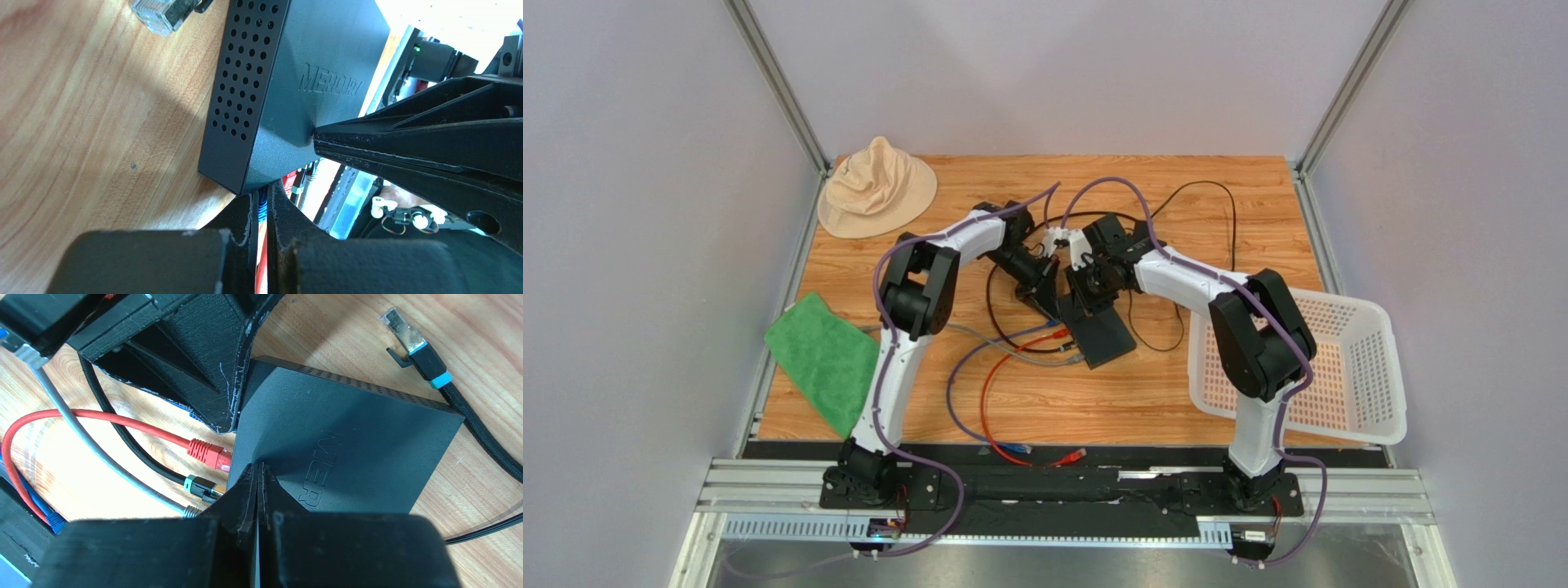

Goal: Pull the plug from the switch port

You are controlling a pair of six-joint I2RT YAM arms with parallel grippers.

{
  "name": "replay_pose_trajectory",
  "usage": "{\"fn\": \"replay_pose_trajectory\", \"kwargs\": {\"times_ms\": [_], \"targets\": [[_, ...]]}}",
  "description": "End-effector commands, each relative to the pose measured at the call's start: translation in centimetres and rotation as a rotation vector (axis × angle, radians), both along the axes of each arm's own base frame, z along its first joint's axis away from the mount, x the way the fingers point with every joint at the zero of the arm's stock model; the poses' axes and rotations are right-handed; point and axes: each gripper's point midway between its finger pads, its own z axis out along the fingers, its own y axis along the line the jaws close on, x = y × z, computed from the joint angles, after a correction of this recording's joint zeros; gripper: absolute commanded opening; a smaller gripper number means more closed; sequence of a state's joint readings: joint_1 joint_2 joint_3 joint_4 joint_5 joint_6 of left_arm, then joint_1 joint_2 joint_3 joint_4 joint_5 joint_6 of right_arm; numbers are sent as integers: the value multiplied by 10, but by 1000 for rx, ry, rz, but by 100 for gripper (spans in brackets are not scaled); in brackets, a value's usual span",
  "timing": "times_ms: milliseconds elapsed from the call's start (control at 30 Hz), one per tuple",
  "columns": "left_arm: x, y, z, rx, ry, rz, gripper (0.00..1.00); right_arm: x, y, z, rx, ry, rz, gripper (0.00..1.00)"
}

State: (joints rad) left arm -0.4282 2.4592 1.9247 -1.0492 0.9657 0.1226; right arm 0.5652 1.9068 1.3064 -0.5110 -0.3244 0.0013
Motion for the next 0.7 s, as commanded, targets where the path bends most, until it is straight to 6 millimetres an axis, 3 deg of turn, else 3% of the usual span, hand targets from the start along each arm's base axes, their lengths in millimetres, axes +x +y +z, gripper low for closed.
{"fn": "replay_pose_trajectory", "kwargs": {"times_ms": [0, 67, 200, 333, 467, 500, 667], "targets": [[-22, 15, -6, 30, 36, -12, 0, -28, -36, -58, -184, 126, -19, 0], [-36, 20, -8, 31, 73, -9, 0, -27, -35, -58, -182, 121, -18, 0], [-28, 26, -2, 31, 21, 2, 0, -27, -35, -62, -186, 128, -21, 0], [6, 28, 7, 45, -28, 43, 0, -24, -34, -63, -187, 129, -19, 0], [19, 33, 9, 78, -83, 19, 0, -21, -32, -60, -184, 115, -17, 0], [20, 36, 15, 87, -92, 10, 0, -20, -32, -58, -181, 110, -17, 0], [68, 63, 55, 146, -335, -2, 0, -21, -32, -53, -170, 86, 4, 0]]}}
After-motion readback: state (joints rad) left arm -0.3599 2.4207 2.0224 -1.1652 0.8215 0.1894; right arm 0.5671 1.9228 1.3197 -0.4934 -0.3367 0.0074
